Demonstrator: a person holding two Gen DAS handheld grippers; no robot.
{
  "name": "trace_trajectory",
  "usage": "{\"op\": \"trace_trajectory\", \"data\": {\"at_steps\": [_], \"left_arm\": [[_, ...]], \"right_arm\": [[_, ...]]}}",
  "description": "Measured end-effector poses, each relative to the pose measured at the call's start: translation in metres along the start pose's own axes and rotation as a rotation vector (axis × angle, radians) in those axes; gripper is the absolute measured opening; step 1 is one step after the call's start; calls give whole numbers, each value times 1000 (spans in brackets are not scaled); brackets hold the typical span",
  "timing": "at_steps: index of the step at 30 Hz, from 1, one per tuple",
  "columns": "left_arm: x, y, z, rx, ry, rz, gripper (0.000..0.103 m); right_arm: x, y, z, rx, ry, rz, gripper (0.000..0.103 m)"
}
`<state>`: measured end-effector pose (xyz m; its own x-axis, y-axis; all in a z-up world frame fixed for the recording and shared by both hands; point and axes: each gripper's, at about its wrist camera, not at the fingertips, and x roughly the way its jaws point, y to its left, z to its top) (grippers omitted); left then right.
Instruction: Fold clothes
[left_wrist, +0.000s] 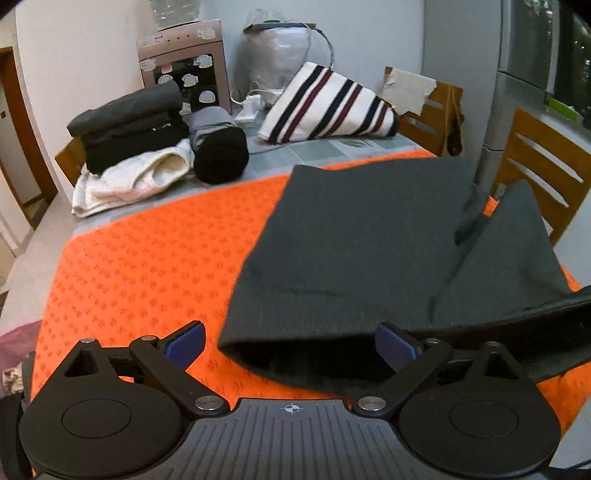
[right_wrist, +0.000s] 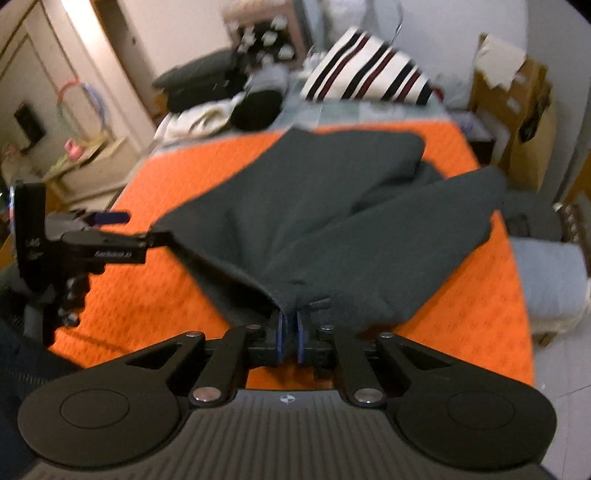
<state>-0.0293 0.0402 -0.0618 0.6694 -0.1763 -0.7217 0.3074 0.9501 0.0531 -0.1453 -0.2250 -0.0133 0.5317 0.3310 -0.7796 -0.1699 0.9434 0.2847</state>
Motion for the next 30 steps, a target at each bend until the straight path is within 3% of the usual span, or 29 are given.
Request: {"op": "trace_trajectory", "data": {"at_steps": [4,7,13,22,26,30], "left_arm": [[-2,15,-17,-99,7,-16,98],[-3,26,-26,-164,1,-2,98],[2,38,-28,-219,-7,26,97],[-15,11,-34,-125,-35,-11,97],[-30,-8,-42,-65,-41,-55,98],[-41,-32,-49,-5,-41,-90,98]], "right_arm": [[-11,-8,-1,-8,11,39,35],[-15,-19,0,12,-3,43,44],[-6,-56,-11,157,-60,-84,57],[22,-127,-36,427,-118,-257,57],[30,-163,-42,577,-170,-276,57],[41,-193,-43,645,-195,-274,57]]}}
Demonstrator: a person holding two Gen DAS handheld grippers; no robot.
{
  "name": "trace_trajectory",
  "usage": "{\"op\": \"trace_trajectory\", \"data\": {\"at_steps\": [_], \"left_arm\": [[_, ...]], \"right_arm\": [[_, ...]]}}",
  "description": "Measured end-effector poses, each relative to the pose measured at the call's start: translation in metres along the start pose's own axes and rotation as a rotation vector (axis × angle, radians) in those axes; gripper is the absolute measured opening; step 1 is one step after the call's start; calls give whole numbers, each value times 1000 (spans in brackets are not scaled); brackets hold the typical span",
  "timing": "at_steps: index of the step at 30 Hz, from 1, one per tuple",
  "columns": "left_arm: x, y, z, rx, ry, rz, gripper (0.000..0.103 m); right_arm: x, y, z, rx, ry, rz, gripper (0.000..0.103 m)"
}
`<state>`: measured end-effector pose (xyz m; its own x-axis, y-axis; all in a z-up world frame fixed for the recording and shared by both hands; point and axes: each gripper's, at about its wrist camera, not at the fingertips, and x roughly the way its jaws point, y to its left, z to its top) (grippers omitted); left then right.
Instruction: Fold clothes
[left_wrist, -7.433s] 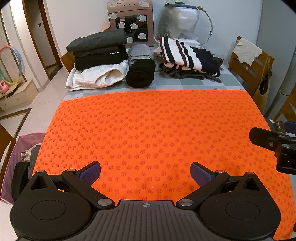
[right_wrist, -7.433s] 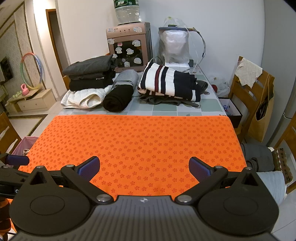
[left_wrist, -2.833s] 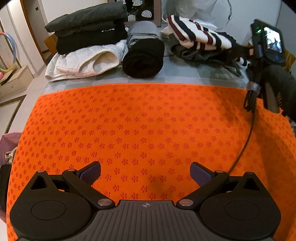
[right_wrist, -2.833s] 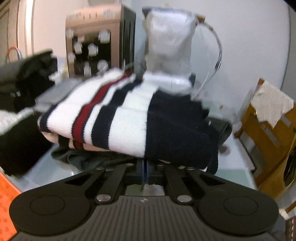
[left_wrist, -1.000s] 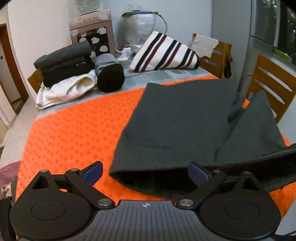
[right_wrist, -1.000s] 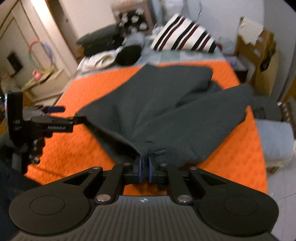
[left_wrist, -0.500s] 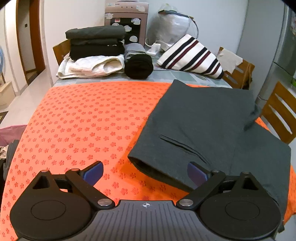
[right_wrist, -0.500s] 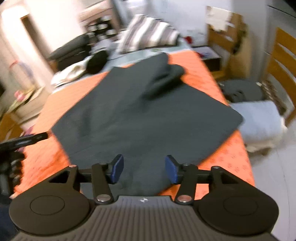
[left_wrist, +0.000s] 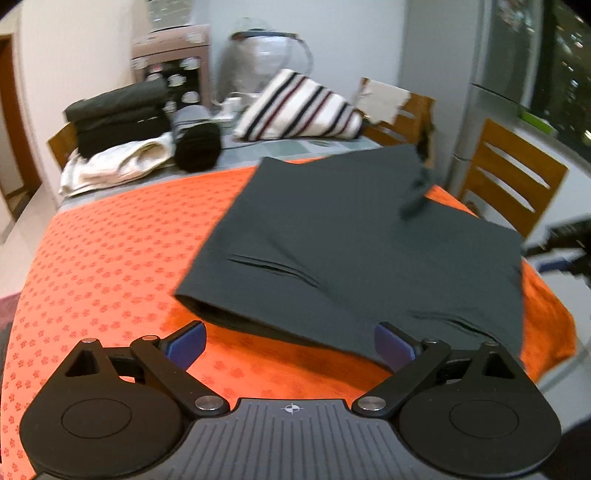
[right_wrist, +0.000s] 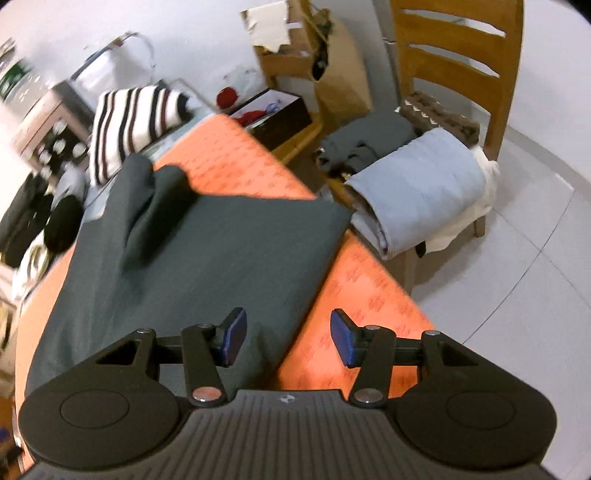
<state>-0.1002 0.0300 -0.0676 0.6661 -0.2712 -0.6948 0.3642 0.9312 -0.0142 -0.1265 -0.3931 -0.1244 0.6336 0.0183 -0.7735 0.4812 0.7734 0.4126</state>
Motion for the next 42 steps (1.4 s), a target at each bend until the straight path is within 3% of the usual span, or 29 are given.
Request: {"op": "trace_trajectory", "data": {"at_steps": [5,6,8,12,18,22,26,36,42], "left_arm": [[-5,-33,-10,27,30,-39,98],[-5,-39,-12,25,38,-41,98],[-3,-50,-15,7,55,-29,98],[0,-65,-21,-73,81,45,98],[1,-70,-25,-151,98,192,98],[-4,-61,-28,-185,102,246,98],[-10,-40,-30,-201,94,254,98],[-12,31,-23,-43,85,224,98],[-21,75,-16,3,64,196,98]], "right_arm": [[26,-14,16,47,30,38,52],[31,-15,19,47,44,56,45],[34,-14,23,36,64,87,6],[17,-8,31,-28,64,143,4],[-19,-6,33,-258,110,130,3],[-36,10,29,-431,108,86,10],[-52,35,23,-592,76,55,38],[-54,175,-54,-866,97,293,62],[-33,248,-108,-1009,130,317,65]]}}
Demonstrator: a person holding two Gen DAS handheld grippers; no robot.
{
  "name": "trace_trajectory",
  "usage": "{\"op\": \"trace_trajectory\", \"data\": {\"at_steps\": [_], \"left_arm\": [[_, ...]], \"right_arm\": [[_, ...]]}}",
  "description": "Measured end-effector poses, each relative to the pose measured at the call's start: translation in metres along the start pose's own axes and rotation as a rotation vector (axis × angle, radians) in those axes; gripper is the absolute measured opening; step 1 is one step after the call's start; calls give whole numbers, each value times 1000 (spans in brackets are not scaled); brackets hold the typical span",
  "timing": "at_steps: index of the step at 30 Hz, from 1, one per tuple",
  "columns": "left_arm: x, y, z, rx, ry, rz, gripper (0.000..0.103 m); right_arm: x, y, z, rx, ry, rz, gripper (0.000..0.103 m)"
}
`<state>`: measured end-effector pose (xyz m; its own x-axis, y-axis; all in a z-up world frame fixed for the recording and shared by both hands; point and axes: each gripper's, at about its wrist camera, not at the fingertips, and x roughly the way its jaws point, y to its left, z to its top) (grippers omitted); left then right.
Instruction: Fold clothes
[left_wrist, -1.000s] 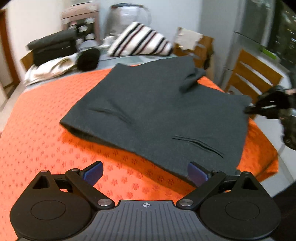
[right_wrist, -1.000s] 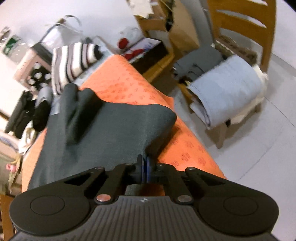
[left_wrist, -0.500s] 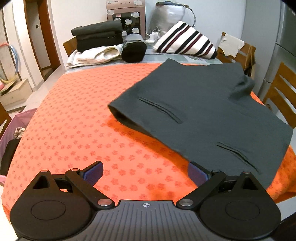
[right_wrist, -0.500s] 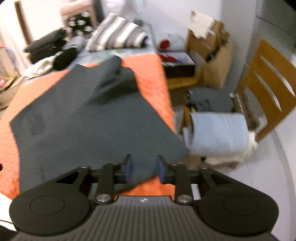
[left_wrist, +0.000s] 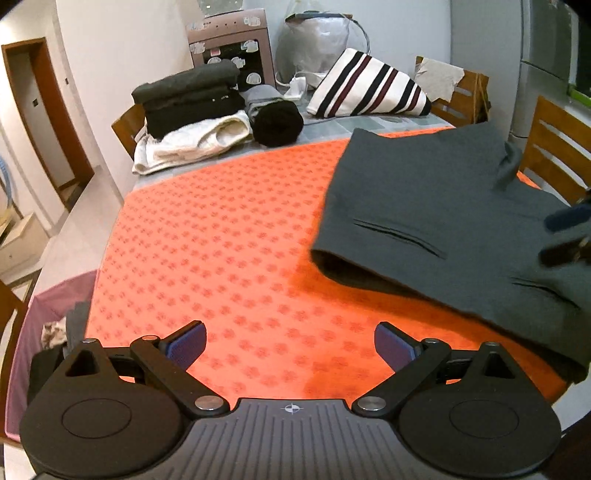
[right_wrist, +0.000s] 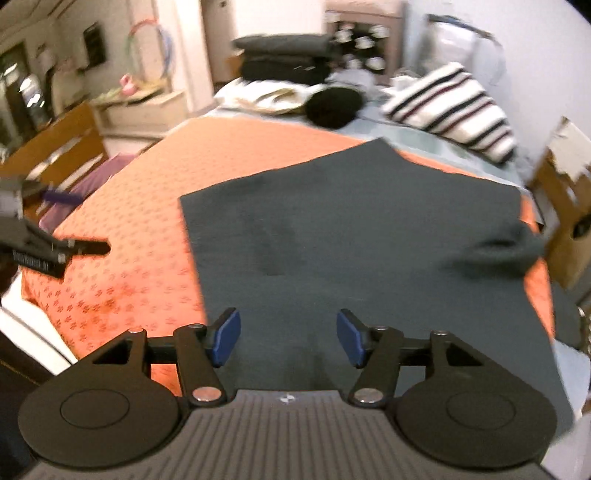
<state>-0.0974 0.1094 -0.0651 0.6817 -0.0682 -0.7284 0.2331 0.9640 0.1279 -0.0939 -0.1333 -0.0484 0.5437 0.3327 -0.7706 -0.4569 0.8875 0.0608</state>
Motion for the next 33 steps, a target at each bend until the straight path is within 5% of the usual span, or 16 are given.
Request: {"op": "trace_trajectory", "data": {"at_steps": [10,12,14,23,24,26,33], "left_arm": [[2,38,-2,18,-6,-23,98],[3,41,-4,18,-5,-28,98],[4,44,-6,15,-3,-35,98],[10,52,-9,-7,-7,-69,98],[10,51,-9,-13,-7,-73,98],[11,49,-9,-24,-7,-82,98],[20,34,0,-133,30,-193,98]], "right_arm": [[75,81,5,-278,145,-62,63],[84,87,4,-325,159,-115,56],[86,86,5,-350,166,-173,37],[89,74,18,-380,202,-323,37],[92,74,19,-379,220,-307,35],[95,73,21,-361,247,-261,8],[52,30,48,-139,172,-191,8]]}}
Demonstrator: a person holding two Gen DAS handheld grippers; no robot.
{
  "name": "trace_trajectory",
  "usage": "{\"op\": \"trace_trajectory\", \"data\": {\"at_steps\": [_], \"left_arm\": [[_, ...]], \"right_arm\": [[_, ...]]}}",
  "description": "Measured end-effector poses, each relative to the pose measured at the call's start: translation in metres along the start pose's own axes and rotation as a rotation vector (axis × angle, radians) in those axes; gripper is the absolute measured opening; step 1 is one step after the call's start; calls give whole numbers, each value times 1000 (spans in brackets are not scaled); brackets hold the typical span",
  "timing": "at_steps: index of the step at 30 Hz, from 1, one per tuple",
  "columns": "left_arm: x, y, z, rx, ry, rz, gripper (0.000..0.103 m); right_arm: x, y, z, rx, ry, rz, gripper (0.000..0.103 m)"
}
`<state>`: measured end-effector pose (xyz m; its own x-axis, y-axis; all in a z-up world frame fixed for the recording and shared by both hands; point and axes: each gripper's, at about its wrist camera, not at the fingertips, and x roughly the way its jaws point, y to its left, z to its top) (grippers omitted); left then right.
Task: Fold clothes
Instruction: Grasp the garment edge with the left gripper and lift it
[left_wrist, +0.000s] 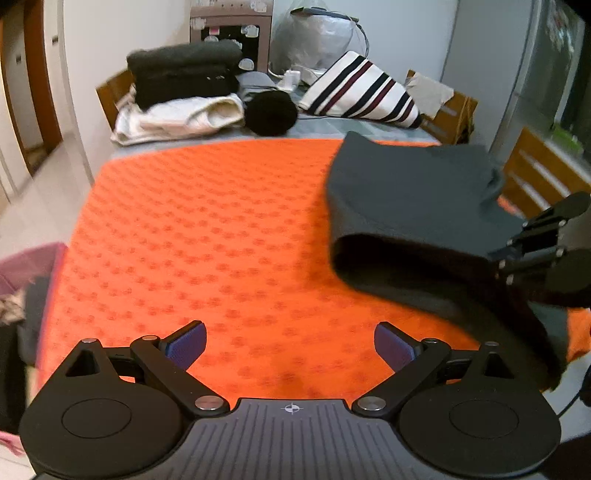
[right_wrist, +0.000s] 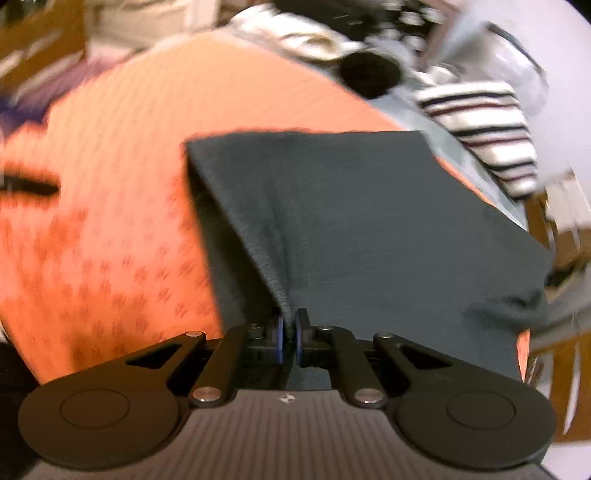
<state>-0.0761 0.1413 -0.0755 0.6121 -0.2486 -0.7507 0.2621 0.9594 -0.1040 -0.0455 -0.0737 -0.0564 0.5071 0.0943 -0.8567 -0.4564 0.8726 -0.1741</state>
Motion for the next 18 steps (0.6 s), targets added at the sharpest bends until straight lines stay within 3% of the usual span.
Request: {"op": "trace_trajectory", "data": {"at_steps": [9,18], "left_arm": [[39,-49,4,-160,99,-162,93],[78,-90,5,-401,145,-124,88]], "right_arm": [[-49,-88,6,137,-101,-23,8],[-61,-172,-7,171,-156,-16,7]]}}
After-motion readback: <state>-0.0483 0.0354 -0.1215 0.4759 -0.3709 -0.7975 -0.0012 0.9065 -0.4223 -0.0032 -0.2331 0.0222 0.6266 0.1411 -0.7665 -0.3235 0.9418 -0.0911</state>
